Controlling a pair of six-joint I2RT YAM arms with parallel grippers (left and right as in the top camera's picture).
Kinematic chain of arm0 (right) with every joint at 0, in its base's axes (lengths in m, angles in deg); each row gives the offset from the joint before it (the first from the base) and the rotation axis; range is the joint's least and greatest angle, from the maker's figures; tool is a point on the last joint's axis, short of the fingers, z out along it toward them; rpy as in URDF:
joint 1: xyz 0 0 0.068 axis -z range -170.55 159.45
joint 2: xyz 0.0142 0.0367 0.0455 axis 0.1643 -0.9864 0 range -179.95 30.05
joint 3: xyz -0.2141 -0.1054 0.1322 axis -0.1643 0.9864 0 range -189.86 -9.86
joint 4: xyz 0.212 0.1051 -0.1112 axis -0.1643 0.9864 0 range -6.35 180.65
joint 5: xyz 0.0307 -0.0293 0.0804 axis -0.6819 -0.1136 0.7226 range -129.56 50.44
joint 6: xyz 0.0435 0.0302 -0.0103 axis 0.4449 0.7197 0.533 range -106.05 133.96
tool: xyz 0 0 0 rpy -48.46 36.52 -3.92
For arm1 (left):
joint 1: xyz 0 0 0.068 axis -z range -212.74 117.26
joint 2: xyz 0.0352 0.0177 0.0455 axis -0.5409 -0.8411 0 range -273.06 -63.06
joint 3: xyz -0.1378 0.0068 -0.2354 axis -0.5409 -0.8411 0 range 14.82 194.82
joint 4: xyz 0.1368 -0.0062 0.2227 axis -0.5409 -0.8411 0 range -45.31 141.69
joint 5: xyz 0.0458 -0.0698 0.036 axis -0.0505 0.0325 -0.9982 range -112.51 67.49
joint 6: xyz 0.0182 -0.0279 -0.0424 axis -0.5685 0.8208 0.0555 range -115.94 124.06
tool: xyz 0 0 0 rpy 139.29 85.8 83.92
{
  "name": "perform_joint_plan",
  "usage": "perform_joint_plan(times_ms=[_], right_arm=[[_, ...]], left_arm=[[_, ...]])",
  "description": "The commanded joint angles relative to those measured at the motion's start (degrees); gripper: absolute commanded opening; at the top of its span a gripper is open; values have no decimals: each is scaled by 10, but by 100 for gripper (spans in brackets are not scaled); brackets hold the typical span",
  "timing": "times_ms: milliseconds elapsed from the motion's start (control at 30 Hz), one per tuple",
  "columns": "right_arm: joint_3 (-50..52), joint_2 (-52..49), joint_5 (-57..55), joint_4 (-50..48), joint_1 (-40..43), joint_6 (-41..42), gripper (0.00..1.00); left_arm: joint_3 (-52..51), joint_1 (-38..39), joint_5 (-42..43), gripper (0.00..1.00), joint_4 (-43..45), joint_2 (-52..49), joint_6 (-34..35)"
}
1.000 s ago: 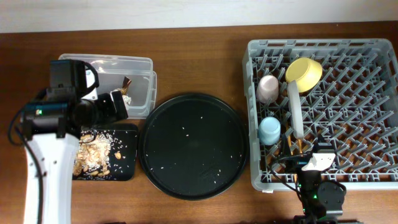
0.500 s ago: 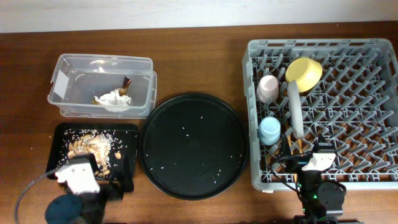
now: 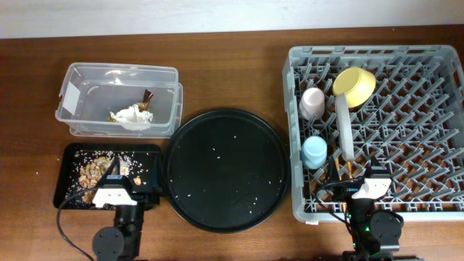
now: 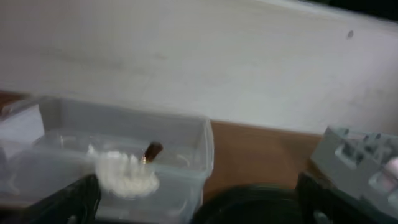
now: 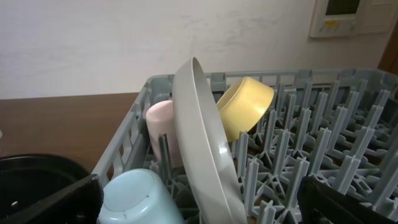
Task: Sort waste into correct bins and load items into the dishwasher rack
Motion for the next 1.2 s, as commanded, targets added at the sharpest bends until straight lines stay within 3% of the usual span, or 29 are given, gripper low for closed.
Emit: perform_joint_plan(times_ms=[0, 67, 267, 1167], right_arm=[[3, 4, -6, 3, -3, 5, 98], [3, 4, -6, 3, -3, 5, 98], [3, 4, -7, 3, -3, 5, 98], [3, 3, -6, 3, -3, 5, 98]], left_arm=[[-11, 2, -8, 99, -60, 27, -5], [-11, 2, -25, 99, -102, 43, -30], [-11, 2, -24, 99, -103, 46, -139], [-11, 2, -20, 99, -102, 45, -139]])
